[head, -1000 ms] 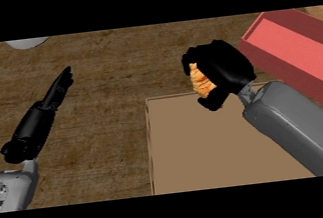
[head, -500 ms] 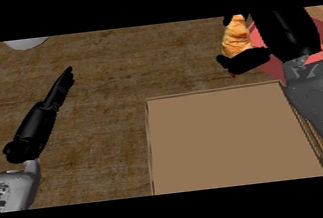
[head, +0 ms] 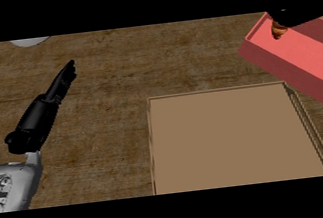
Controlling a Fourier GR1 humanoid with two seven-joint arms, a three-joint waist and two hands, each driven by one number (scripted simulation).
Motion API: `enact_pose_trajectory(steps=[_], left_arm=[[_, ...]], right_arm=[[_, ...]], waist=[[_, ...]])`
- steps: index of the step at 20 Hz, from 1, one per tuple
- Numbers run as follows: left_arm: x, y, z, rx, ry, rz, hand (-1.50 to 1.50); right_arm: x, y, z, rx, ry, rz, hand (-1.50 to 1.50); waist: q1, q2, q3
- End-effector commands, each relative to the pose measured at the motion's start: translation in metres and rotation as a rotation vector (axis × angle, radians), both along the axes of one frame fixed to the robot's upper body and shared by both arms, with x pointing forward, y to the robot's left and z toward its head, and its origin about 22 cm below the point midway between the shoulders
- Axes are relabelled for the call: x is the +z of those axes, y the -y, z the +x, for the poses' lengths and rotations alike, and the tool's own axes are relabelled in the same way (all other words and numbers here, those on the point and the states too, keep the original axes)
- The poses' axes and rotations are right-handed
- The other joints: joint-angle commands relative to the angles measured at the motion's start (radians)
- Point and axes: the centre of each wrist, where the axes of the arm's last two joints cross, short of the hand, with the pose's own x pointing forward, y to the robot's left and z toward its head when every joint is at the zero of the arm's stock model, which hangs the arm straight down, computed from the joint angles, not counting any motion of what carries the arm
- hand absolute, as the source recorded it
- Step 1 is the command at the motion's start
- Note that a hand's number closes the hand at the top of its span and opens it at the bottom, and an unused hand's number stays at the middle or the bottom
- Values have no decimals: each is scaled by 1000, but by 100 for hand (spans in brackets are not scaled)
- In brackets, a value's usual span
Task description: Pick the croissant from the tray and place it in the cardboard box
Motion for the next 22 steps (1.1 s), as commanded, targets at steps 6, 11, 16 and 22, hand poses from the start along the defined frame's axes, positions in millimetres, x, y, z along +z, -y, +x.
enact_pose_trajectory(steps=[6,11,16,22], left_arm=[[0,-3,-1,-14,4,5,0],[17,-7,0,-34,15,-2,0],[-2,14,-7,-38,19,-4,0],[-6,27,-16,-39,2,-15,0]], right_arm=[[8,80,19,-80,-275,-113,150],[-20,133,12,-46,-474,-94,150],[-35,155,12,-42,-643,-148,150],[-55,180,-1,123,-729,-95,-150]], waist=[[12,2,0],[24,6,1],[34,11,1],[31,8,2]])
